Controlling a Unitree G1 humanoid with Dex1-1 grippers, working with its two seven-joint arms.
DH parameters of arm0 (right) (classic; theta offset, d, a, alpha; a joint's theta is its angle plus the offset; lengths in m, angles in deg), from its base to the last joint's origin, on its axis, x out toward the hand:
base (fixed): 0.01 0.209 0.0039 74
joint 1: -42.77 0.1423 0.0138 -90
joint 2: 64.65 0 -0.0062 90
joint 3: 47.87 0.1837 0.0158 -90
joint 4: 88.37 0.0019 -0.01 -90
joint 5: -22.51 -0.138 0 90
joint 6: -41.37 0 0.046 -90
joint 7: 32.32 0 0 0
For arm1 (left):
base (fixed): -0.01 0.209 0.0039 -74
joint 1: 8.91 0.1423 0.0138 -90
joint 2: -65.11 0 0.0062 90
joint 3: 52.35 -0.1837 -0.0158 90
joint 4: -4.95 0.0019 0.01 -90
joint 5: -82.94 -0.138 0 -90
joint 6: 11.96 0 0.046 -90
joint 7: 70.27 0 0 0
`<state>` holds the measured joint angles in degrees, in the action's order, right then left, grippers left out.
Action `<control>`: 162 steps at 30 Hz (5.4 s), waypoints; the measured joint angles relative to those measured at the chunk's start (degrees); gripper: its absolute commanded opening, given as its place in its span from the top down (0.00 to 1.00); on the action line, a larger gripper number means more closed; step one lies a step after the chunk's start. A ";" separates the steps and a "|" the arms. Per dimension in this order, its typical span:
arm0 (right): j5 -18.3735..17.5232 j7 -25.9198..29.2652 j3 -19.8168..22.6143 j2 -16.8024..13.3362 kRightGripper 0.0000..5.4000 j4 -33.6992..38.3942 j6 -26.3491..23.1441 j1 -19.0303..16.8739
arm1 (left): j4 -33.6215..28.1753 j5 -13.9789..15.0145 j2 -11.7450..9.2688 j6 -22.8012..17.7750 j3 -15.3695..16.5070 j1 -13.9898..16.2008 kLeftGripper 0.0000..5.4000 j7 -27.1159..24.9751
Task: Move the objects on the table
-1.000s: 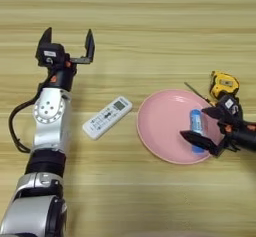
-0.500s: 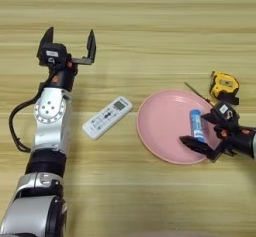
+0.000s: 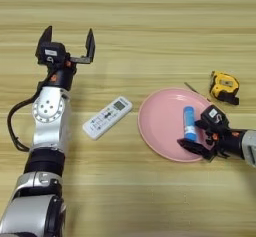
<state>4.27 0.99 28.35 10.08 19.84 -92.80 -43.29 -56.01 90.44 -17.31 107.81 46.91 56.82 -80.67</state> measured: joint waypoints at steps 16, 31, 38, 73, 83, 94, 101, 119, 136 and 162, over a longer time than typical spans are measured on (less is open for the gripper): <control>0.99 0.12 0.00 1.36 0.73 -0.17 0.00 1.06 | 0.14 -0.18 0.00 0.57 -0.06 -0.15 0.00 0.00; 0.92 1.42 1.08 2.54 0.74 0.86 4.57 1.09 | 0.89 -0.31 0.03 1.81 -0.11 -0.30 0.00 -0.04; 0.82 0.91 3.98 4.48 0.74 1.57 7.79 3.03 | 1.35 -0.31 0.03 2.05 -0.11 -0.31 0.00 -0.22; 8.84 -2.88 11.58 7.05 0.74 -35.01 19.63 25.03 | 2.67 -0.56 0.08 3.18 -0.57 -0.82 0.00 -0.01; 8.43 -2.81 16.23 4.57 0.74 -32.01 19.65 21.06 | 3.00 -0.55 -0.28 3.19 -0.52 -0.91 0.00 -0.15; 7.50 -3.67 21.61 2.04 0.74 -25.96 18.41 15.02 | 3.96 -0.51 -0.70 3.20 -0.53 -1.57 0.00 -0.81; 7.46 -4.40 24.79 0.81 0.74 -27.06 18.53 11.59 | 4.34 -0.48 -0.93 3.24 -0.51 -1.65 0.00 -1.02; 7.10 -5.38 26.07 3.34 0.74 -31.68 20.84 6.12 | 4.93 -0.60 -0.95 4.41 -0.57 -1.68 0.00 -0.90; 6.71 -5.68 25.76 4.98 0.58 -32.61 21.98 6.00 | 5.44 -0.60 -1.03 4.52 -0.55 -1.71 0.00 -1.00; -3.19 -4.07 28.69 8.90 0.10 -13.06 33.70 5.95 | 5.59 -0.60 -1.05 4.69 -0.78 -1.88 0.00 -0.97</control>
<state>1.09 -3.09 57.04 18.98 6.78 -59.10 -37.35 -50.43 89.84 -18.36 112.50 46.13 54.94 -81.64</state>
